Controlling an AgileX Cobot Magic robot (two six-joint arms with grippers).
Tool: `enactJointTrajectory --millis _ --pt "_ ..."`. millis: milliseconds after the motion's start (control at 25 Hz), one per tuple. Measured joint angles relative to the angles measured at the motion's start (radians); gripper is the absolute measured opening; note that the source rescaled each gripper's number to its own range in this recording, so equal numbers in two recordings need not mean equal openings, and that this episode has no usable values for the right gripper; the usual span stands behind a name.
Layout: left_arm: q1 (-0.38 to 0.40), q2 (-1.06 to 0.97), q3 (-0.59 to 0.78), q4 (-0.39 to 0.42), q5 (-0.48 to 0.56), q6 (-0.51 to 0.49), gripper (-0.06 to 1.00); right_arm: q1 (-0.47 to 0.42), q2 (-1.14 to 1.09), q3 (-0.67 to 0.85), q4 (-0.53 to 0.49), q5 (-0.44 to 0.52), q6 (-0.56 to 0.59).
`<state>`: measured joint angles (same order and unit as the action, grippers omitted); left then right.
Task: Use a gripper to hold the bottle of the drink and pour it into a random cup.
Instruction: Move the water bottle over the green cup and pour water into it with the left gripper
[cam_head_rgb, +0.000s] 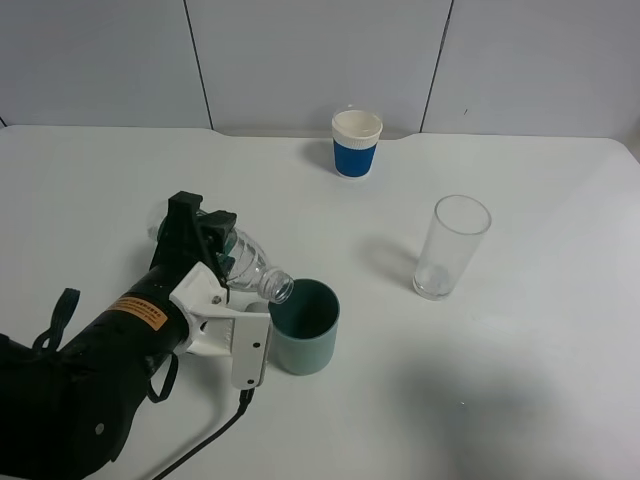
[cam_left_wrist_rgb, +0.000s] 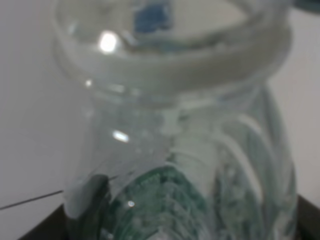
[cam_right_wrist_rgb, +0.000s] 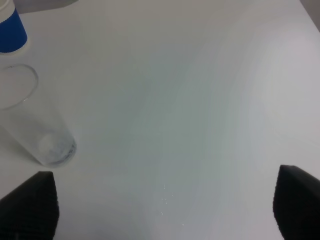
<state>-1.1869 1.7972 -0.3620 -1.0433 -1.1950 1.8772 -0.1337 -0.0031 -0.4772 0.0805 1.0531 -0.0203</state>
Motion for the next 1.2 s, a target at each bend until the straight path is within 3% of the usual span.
enactJointTrajectory --millis 280,1200 --pt "0.0 0.0 0.0 0.0 0.0 0.064 0.0 0.0 0.0 0.0 0.0 0.0 0.0" --pt "0.0 -0.023 0.0 0.0 0.0 0.127 0.0 0.0 0.0 0.0 0.0 0.0 0.0"
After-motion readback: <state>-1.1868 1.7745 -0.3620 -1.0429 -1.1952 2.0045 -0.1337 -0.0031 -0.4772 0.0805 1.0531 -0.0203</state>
